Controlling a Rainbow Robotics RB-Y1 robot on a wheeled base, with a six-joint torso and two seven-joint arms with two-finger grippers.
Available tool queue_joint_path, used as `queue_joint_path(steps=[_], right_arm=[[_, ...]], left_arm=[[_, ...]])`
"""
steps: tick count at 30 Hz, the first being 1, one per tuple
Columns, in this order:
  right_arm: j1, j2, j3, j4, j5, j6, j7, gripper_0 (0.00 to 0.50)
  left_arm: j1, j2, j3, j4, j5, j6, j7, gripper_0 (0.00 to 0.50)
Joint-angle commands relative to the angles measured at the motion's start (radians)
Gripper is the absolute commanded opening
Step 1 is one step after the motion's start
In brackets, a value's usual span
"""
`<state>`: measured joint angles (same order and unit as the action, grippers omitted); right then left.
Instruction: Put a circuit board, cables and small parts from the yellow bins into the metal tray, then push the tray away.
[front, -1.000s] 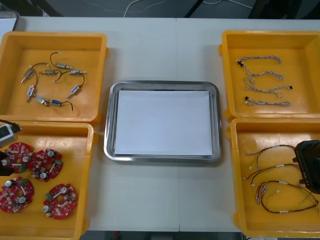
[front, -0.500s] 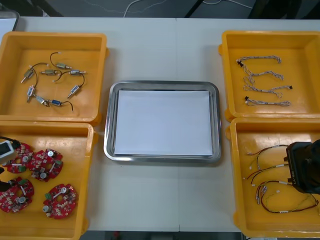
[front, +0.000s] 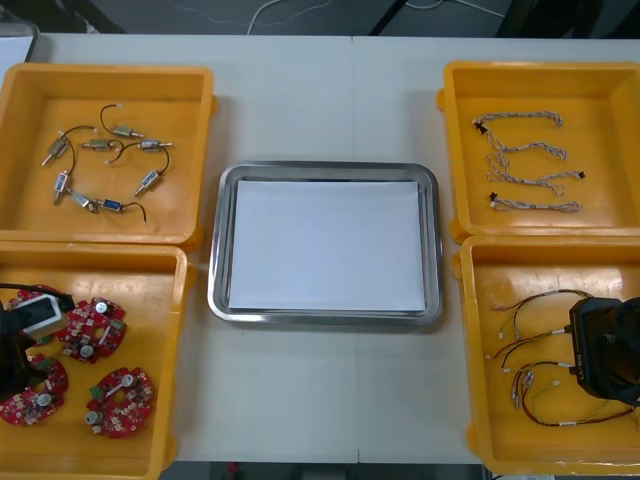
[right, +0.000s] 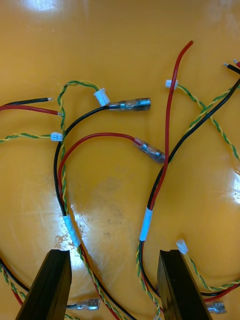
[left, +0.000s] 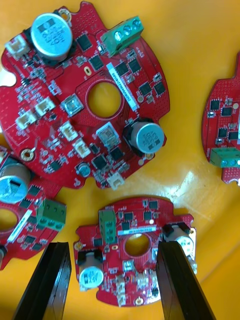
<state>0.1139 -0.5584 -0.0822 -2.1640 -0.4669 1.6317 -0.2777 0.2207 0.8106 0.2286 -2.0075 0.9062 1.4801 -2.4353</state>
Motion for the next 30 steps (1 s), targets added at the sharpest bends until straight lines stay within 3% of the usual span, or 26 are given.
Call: queue_joint_path(steps=[1, 22, 30], right_arm=[[0.029, 0.021, 0.005, -0.008, 0.011, -0.009, -0.018, 0.5], [0.056, 0.041, 0.028, 0.049, 0.033, -0.082, -0.008, 0.5], [0.058, 0.043, 0.053, 0.078, 0.034, -0.128, -0.011, 0.5]], left_arm=[[0.026, 0.042, -0.046, -0.028, -0.032, -0.034, 0.164, 0.5], [0.049, 0.042, -0.089, -0.027, -0.127, -0.075, 0.17, 0.498], [0.049, 0.042, -0.112, -0.027, -0.15, -0.104, 0.182, 0.464]])
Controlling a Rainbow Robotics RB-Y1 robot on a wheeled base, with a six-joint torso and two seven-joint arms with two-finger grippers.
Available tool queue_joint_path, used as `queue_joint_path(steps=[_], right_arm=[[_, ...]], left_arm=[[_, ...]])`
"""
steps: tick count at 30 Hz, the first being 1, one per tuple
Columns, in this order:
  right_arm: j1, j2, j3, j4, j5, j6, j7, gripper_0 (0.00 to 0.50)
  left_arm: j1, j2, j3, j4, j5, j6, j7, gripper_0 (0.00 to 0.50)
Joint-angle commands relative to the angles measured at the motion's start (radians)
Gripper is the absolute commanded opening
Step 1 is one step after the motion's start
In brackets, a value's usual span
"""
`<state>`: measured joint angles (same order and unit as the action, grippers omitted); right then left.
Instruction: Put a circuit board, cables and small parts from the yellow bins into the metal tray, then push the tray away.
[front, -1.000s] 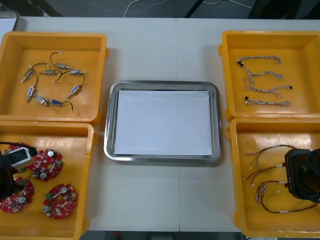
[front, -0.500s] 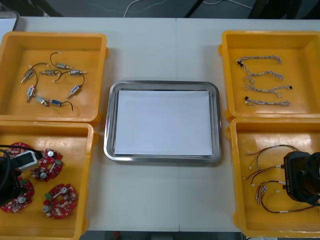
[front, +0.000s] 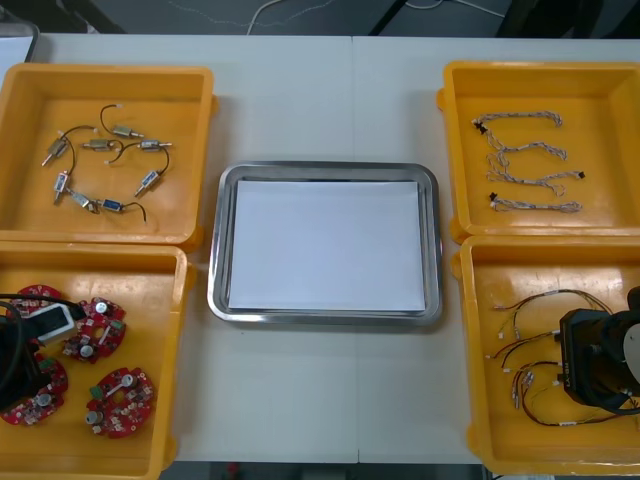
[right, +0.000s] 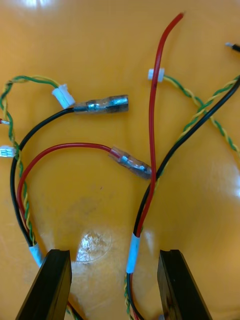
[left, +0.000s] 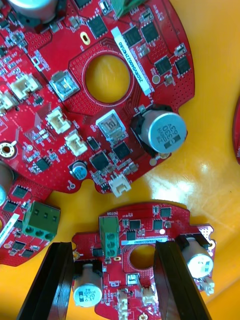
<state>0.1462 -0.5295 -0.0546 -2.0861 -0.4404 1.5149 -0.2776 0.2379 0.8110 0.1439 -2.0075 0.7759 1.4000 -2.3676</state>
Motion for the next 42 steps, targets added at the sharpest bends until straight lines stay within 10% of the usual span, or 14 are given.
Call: queue_joint_path(steps=[1, 13, 17, 20, 23, 28, 42], right_arm=[[0.024, 0.014, 0.028, 0.001, 0.008, -0.012, -0.011, 0.5], [0.027, 0.019, 0.035, 0.001, 0.003, -0.01, -0.008, 0.5], [0.027, 0.019, 0.035, 0.001, 0.002, -0.01, -0.006, 0.152], [0.027, 0.019, 0.035, 0.001, 0.002, -0.012, -0.006, 0.007], [0.026, 0.014, 0.035, 0.001, 0.002, -0.01, 0.0, 0.0], [0.006, 0.008, 0.035, 0.0, 0.0, -0.004, 0.014, 0.0], [-0.08, -0.03, -0.001, -0.057, -0.041, 0.125, 0.061, 0.0]], left_arm=[[0.032, 0.042, -0.035, -0.027, -0.023, -0.03, 0.117, 0.465], [0.034, 0.033, -0.056, -0.014, -0.047, -0.053, 0.131, 0.462], [0.034, 0.022, -0.058, 0.003, -0.058, -0.065, 0.123, 0.436], [0.034, 0.019, -0.058, 0.006, -0.064, -0.065, 0.12, 0.396], [0.035, 0.017, -0.056, 0.007, -0.069, -0.067, 0.12, 0.316], [0.037, 0.017, -0.058, 0.007, -0.067, -0.067, 0.12, 0.0], [0.037, 0.019, 0.008, -0.031, -0.047, -0.024, 0.091, 0.0]])
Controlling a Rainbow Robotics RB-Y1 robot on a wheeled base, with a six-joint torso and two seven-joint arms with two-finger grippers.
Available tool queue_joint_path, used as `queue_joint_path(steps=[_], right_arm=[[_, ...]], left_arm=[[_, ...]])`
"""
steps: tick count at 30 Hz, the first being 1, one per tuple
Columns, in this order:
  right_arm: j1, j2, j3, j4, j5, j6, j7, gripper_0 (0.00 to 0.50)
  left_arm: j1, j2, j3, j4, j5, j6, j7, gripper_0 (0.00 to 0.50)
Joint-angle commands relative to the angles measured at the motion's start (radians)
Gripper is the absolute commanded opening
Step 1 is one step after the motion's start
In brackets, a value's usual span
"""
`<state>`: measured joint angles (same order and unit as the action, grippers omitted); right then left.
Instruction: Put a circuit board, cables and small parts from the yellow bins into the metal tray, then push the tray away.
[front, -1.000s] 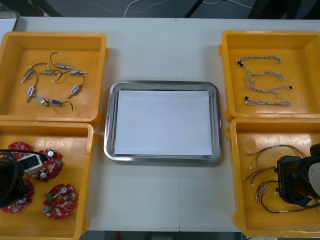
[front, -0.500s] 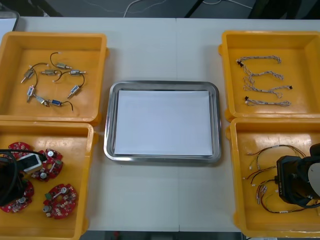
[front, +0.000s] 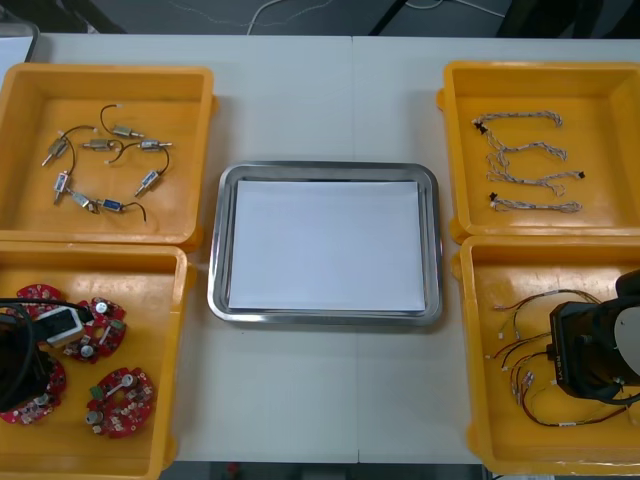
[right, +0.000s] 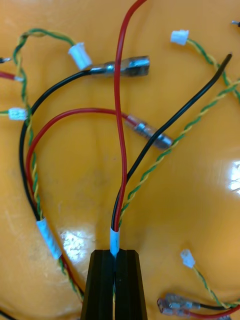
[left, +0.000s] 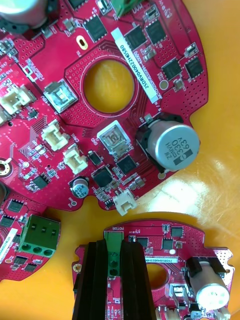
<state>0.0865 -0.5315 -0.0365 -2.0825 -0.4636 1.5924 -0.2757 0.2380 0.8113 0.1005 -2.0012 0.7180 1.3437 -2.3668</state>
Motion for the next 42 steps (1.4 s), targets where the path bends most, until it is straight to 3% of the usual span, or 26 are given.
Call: queue_joint_path(steps=[1, 9, 15, 21, 31, 36, 42], right_arm=[[-0.022, -0.028, -0.026, -0.082, -0.021, 0.07, 0.067, 0.0], [-0.022, -0.028, -0.072, -0.243, -0.038, 0.238, 0.119, 0.0], [-0.017, -0.028, -0.134, -0.32, -0.05, 0.293, 0.29, 0.0], [-0.017, -0.042, -0.18, -0.364, -0.061, 0.314, 0.518, 0.0], [-0.02, -0.082, -0.235, -0.442, -0.104, 0.327, 0.845, 0.0], [-0.06, -0.107, -0.293, -0.441, -0.197, 0.327, 1.05, 0.0], [-0.125, -0.142, -0.322, -0.441, -0.285, 0.327, 1.222, 0.0]], left_arm=[[0.037, 0.017, 0.07, -0.051, 0.015, 0.052, 0.087, 0.0], [0.027, 0.029, 0.176, -0.128, 0.072, 0.146, 0.078, 0.0], [0.0, 0.045, 0.222, -0.139, 0.146, 0.166, 0.086, 0.0], [-0.069, 0.051, 0.281, -0.151, 0.213, 0.267, 0.11, 0.0], [-0.19, 0.095, 0.297, -0.238, 0.248, 0.422, 0.357, 0.0], [-0.246, 0.131, 0.274, -0.244, 0.313, 0.446, 0.518, 0.0], [-0.321, 0.155, 0.214, -0.254, 0.316, 0.462, 0.675, 0.0]])
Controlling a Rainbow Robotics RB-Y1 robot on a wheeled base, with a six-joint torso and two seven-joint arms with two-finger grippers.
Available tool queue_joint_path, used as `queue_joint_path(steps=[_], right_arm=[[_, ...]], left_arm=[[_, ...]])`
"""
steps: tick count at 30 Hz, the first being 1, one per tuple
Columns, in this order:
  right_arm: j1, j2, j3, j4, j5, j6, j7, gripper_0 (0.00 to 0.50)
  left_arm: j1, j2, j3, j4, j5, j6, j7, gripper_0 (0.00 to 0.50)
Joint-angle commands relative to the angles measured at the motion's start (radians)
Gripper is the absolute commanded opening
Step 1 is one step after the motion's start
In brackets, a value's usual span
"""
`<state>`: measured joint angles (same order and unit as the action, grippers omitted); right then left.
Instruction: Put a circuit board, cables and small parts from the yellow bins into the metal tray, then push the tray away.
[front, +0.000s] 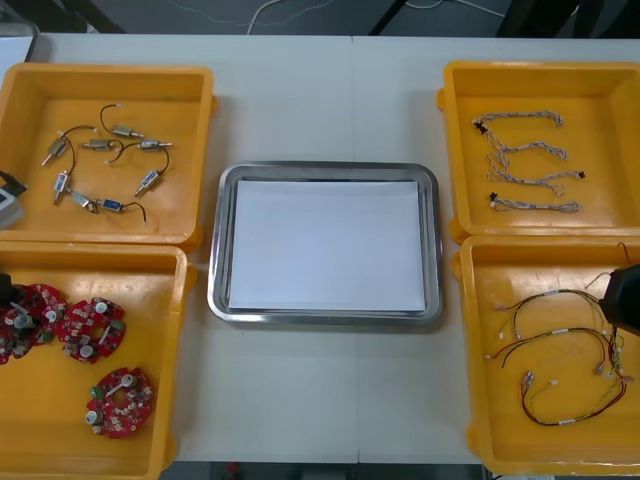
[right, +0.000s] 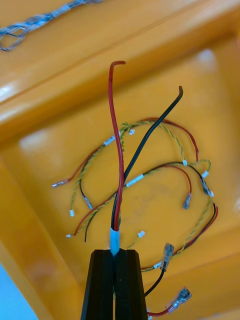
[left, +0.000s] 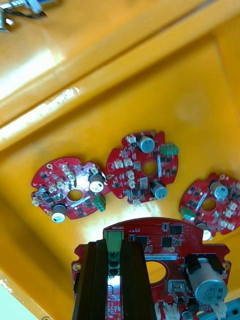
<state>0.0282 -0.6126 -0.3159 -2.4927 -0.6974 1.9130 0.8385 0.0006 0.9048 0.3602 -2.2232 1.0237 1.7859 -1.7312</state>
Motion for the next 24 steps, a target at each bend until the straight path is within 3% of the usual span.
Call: queue_joint_path(steps=[1, 9, 14, 24], right_arm=[[-0.07, -0.067, -0.045, -0.031, -0.06, 0.007, 0.123, 0.0], [-0.099, -0.141, -0.045, -0.031, -0.171, 0.007, 0.327, 0.0], [-0.111, -0.165, -0.045, -0.031, -0.231, 0.007, 0.448, 0.0], [-0.143, -0.197, -0.04, -0.032, -0.327, 0.007, 0.573, 0.0]], left_arm=[[-0.09, 0.062, -0.05, -0.03, 0.01, 0.023, 0.055, 0.0], [-0.225, 0.077, -0.138, -0.032, 0.019, 0.099, 0.259, 0.0], [-0.3, 0.131, -0.254, -0.036, 0.027, 0.073, 0.415, 0.0], [-0.452, 0.135, -0.455, -0.036, -0.011, 0.04, 0.676, 0.0]])
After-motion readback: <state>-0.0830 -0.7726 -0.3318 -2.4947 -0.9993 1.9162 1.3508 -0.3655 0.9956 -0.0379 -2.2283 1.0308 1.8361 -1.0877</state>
